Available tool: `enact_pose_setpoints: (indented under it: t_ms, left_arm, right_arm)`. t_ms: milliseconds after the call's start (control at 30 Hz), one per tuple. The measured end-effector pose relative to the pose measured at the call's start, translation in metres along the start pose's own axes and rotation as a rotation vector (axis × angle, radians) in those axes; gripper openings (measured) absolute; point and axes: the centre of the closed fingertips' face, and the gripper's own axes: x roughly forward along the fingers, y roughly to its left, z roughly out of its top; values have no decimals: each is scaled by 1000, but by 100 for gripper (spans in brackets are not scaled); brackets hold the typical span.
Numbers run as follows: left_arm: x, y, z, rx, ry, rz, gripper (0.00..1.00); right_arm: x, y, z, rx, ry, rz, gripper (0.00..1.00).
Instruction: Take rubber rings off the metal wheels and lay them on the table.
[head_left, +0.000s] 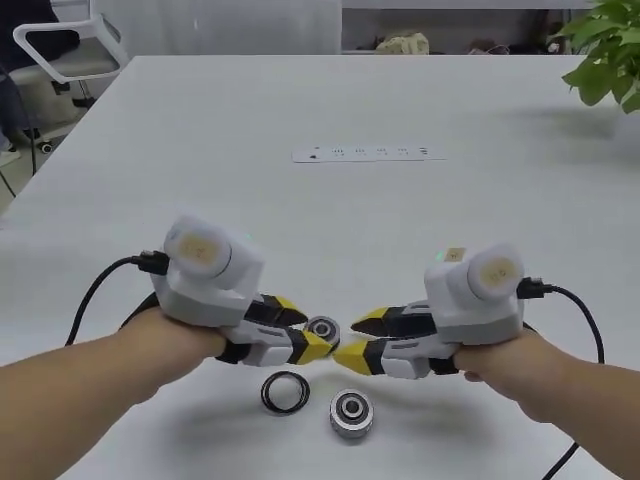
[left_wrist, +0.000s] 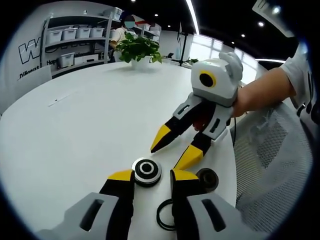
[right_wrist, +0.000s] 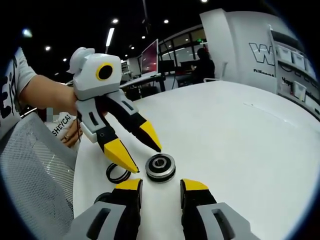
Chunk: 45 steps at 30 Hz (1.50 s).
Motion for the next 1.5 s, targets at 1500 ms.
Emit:
enact_pose_setpoints:
  t_ms: [1500]
  left_arm:
    - [10,4,0,166,43,70,9]
  right_arm:
    - [3,0,1,7,0,-10,28]
